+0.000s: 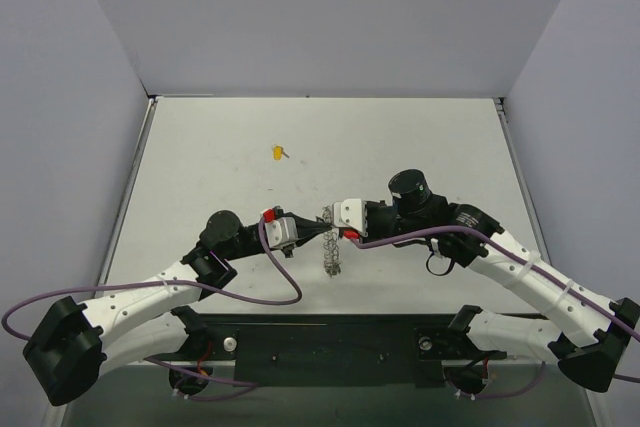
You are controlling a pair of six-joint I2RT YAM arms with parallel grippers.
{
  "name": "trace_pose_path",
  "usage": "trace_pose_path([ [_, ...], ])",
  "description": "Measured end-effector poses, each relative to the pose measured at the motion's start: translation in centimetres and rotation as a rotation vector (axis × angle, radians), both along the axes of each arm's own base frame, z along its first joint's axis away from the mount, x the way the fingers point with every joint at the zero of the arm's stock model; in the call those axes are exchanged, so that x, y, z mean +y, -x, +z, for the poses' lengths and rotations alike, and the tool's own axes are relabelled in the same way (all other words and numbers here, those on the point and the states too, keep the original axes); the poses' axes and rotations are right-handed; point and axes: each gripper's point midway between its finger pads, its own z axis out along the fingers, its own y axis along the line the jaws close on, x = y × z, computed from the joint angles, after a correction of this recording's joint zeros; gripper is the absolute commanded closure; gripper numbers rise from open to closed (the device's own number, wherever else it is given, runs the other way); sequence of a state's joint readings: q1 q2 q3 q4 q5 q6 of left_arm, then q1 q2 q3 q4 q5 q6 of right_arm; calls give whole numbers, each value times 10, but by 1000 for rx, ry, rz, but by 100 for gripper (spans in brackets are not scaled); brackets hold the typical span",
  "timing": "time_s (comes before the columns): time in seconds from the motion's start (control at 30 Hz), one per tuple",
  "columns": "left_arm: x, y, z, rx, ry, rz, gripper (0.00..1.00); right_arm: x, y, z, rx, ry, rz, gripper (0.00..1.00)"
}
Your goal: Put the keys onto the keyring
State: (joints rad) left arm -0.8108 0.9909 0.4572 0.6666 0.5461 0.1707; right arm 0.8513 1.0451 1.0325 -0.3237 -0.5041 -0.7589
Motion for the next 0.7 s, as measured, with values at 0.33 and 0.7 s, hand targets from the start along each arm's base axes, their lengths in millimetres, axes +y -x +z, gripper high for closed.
trace_pose_path([
  [0.33, 0, 0, 1, -3, 1, 0, 100, 2, -1, 2, 6, -14, -8, 100],
  [0.7, 0, 0, 1, -4, 3, 0, 100, 3, -1, 3, 5, -21, -11, 100],
])
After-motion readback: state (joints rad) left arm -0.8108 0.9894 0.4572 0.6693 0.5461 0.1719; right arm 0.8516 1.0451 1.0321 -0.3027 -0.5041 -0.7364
